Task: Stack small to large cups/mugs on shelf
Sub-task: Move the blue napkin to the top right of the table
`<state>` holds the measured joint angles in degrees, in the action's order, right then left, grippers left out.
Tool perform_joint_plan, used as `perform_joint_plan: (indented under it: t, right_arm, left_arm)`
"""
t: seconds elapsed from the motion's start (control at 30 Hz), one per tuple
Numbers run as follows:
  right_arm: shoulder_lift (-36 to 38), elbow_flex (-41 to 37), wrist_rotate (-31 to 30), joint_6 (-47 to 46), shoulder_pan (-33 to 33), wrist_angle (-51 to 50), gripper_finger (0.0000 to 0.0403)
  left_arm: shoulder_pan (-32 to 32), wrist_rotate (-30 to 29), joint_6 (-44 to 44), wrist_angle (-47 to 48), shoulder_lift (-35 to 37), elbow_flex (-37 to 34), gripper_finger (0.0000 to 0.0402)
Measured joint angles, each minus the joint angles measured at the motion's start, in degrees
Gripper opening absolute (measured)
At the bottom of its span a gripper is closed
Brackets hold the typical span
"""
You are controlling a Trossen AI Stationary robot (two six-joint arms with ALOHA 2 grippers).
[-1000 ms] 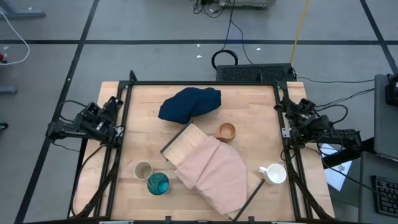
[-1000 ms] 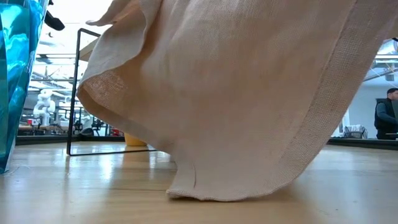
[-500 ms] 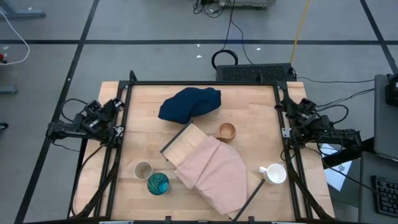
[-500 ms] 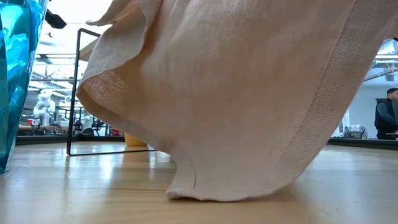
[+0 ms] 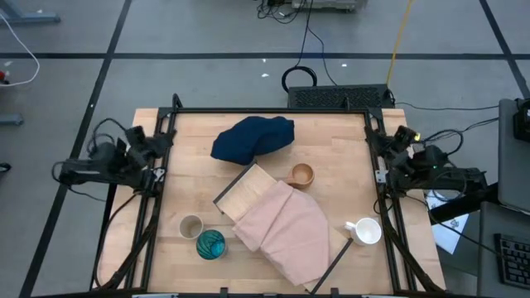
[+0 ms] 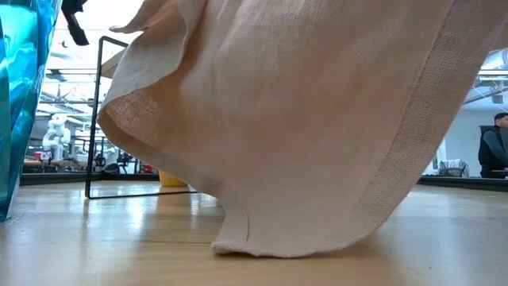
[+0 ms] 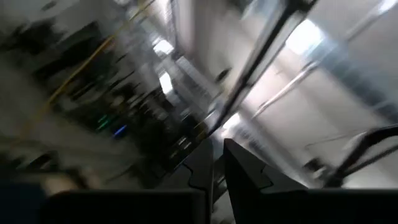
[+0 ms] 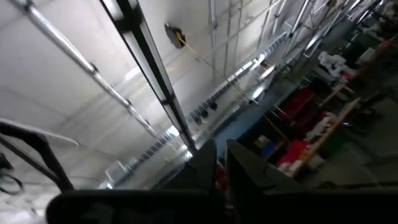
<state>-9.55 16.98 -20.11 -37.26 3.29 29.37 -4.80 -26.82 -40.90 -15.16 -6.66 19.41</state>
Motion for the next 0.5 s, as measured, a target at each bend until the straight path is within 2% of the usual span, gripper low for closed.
perform_joint_plan:
  t: [0.13,0.27,0.5]
  right_arm:
    - [-7.75,9.61,0.91,6.34,-0.02,-10.24,0.0058]
    - [-16.57,19.25,1.03,11.8,-0.02,-22.76,0.009]
    - [-30.37,31.86,1.17,21.03,0.13,-32.13,0.0129]
  left_arm:
    - [0.0,-2.26,0.07,18.45,-5.53,14.42,0.0037]
    - [0.0,-3.29,3.8,30.32,-12.87,26.53,0.0037]
    - [0.0,-3.34,5.44,53.15,-28.35,42.53,0.005]
